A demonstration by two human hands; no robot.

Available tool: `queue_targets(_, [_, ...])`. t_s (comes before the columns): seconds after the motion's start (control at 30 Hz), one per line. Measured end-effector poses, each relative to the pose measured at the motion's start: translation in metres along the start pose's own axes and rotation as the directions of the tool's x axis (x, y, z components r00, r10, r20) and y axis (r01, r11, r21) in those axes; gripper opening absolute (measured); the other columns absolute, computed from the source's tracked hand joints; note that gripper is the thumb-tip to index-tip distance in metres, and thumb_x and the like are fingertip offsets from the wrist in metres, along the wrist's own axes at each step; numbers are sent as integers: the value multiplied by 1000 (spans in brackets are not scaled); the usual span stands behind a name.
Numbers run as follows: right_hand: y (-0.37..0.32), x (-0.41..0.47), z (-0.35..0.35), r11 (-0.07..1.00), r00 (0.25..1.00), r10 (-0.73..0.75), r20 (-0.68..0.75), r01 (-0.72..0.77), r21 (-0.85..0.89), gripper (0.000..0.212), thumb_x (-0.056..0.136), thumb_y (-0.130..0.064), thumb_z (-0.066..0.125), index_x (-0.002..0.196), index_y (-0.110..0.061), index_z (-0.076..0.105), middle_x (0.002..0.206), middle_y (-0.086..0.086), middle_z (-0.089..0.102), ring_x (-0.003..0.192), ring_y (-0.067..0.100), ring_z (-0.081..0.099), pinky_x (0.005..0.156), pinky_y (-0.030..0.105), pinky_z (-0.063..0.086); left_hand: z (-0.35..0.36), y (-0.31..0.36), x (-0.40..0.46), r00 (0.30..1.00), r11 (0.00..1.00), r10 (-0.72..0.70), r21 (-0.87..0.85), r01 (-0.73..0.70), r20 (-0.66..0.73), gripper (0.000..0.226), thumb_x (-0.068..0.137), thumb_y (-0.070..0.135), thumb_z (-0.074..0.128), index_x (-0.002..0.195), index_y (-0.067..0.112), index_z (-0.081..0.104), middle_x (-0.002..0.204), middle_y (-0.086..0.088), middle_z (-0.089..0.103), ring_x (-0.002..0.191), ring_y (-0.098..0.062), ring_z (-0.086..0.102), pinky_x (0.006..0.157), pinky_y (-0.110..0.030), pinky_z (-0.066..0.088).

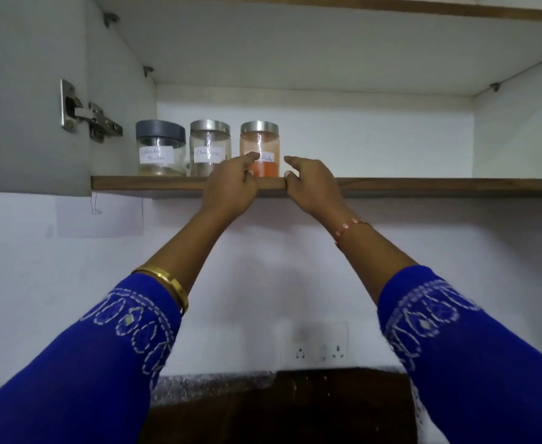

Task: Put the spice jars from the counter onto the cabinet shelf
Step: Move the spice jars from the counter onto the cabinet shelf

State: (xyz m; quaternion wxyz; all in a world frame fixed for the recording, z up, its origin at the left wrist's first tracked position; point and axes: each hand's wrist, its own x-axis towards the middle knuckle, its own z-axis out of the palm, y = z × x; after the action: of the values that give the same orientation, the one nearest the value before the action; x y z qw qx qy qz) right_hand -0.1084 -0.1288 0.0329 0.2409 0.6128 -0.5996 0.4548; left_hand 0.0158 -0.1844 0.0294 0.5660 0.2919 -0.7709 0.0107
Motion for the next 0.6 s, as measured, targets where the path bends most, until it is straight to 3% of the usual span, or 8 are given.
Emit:
queue_targets(0.1, [9, -49, 1, 997, 998, -63, -19, 62, -55, 42, 96, -11, 42, 137, -2, 43, 142, 16, 45, 135, 29, 36, 111, 31, 27, -1, 2, -39, 999, 967, -4, -255, -5, -33, 42, 92, 1, 38, 132, 7, 49, 135, -11, 54, 126, -22, 48, 100, -16, 37])
queue_targets(0.2, [20, -113, 3, 999, 1000, -1, 17, 2, -50, 48, 98, -18, 41, 144, -9, 33, 153, 8, 30, 144, 22, 22, 116, 28, 17, 2, 16, -90, 996, 901, -79, -429, 58, -31, 39, 94, 1, 39, 131, 7, 50, 136, -7, 53, 127, -14, 46, 93, 2, 31])
queue_targets(0.4, [44, -250, -8, 971, 968, 237, 80, -239, 11, 48, 96, -22, 48, 143, -16, 36, 152, 3, 33, 143, 18, 26, 114, 26, 20, 31, 50, -216, 950, 777, -225, -549, 309, 217, 38, 96, 4, 39, 129, 15, 53, 139, -1, 51, 131, -14, 44, 107, -16, 28])
queue_targets(0.5, [56, -320, -20, 917, 919, 388, 73, -392, 68, 46, 94, -18, 51, 139, -11, 43, 146, 7, 42, 138, 22, 35, 113, 30, 26, 50, 62, -277, 894, 693, -251, -576, 433, 371, 39, 93, 0, 41, 126, 14, 56, 135, -1, 54, 124, -19, 51, 111, -35, 35])
queue_targets(0.6, [67, -385, -35, 834, 838, 541, 77, -546, 80, 44, 92, -17, 55, 135, -7, 48, 141, 11, 48, 133, 24, 42, 111, 36, 35, 72, 73, -332, 823, 633, -262, -554, 540, 504, 38, 93, -1, 42, 126, 9, 55, 132, -4, 57, 123, -10, 49, 111, -26, 34])
